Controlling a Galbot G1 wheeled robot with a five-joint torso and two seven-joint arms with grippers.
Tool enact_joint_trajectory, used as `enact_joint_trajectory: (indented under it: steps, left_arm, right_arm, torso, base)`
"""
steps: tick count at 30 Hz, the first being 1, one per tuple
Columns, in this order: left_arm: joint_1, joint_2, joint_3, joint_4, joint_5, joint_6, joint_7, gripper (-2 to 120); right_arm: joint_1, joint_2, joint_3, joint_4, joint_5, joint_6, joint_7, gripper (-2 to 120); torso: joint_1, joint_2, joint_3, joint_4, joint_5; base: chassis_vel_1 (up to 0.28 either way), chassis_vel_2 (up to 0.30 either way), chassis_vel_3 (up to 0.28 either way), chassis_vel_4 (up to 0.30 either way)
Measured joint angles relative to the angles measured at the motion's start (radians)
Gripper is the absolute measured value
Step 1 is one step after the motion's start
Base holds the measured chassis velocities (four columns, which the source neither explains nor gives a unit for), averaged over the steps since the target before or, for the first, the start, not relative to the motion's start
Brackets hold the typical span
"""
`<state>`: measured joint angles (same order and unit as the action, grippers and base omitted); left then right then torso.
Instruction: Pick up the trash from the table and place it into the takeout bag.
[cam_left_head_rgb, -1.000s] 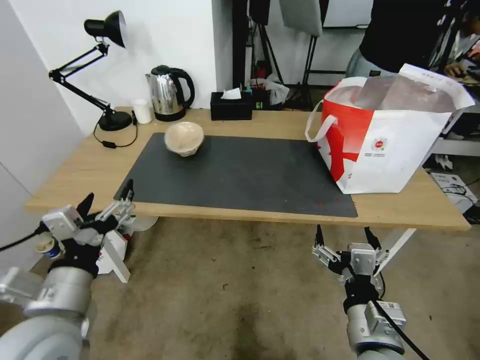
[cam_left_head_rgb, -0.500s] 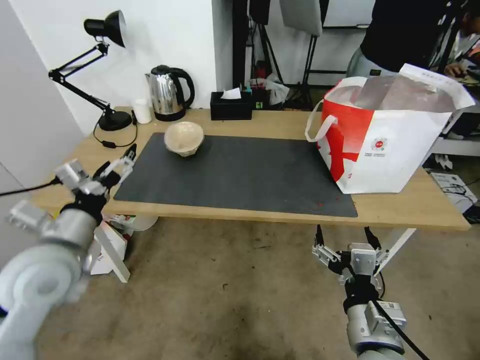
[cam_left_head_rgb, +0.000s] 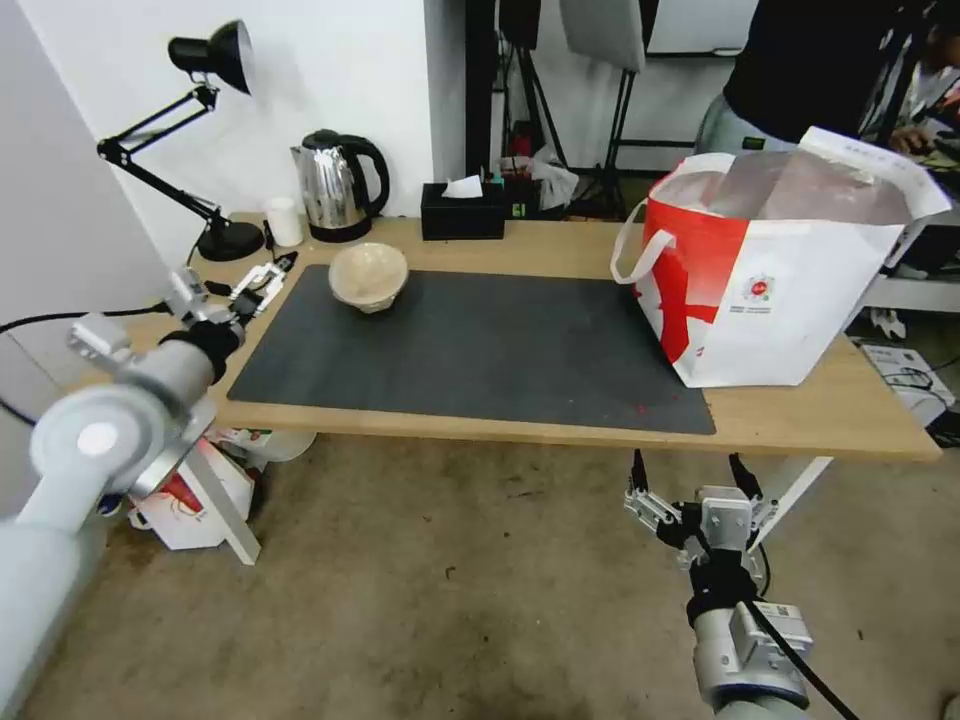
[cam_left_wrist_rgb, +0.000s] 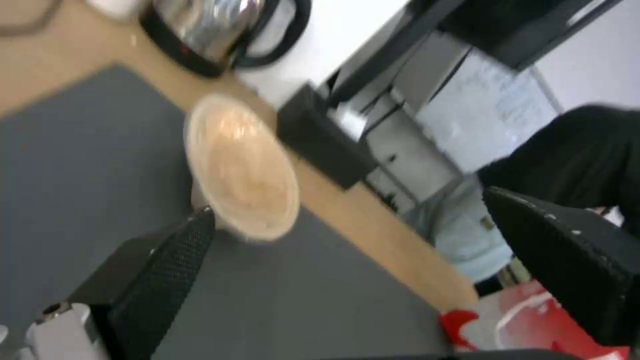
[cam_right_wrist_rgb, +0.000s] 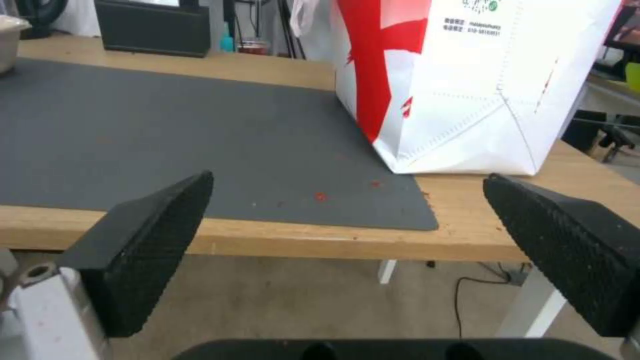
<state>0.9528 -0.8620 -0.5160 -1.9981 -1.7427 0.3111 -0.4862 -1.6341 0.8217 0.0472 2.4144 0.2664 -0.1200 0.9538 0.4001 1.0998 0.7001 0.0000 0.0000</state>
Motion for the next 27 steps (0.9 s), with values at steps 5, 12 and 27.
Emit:
enact_joint_trajectory:
  steps: [5,12,27]
  left_arm:
    - [-0.088,-0.020,0.068,0.061,-0.059,0.090,-0.066,100]
    - [-0.158,-0.036,0.120,0.109,-0.111,0.165,-0.160,100]
    - [-0.244,-0.050,0.178,0.179,-0.101,0.171,-0.178,100]
  right_arm:
    - [0.000,0.000,0.000,0.000,0.000,0.000,0.000,100]
    - [0.000,0.000,0.000,0.000,0.000,0.000,0.000,100]
    - [0.000,0.000,0.000,0.000,0.000,0.000,0.000,100]
  torso:
    - [0.000,0.000,0.000,0.0000,0.0001]
    - [0.000,0.000,0.000,0.0000,0.0000]
    - [0.000,0.000,0.000,0.0000,0.0000]
  base:
    - [0.000,0.000,0.000,0.000]
    - [0.000,0.000,0.000,0.000]
    - [0.000,0.000,0.000,0.000]
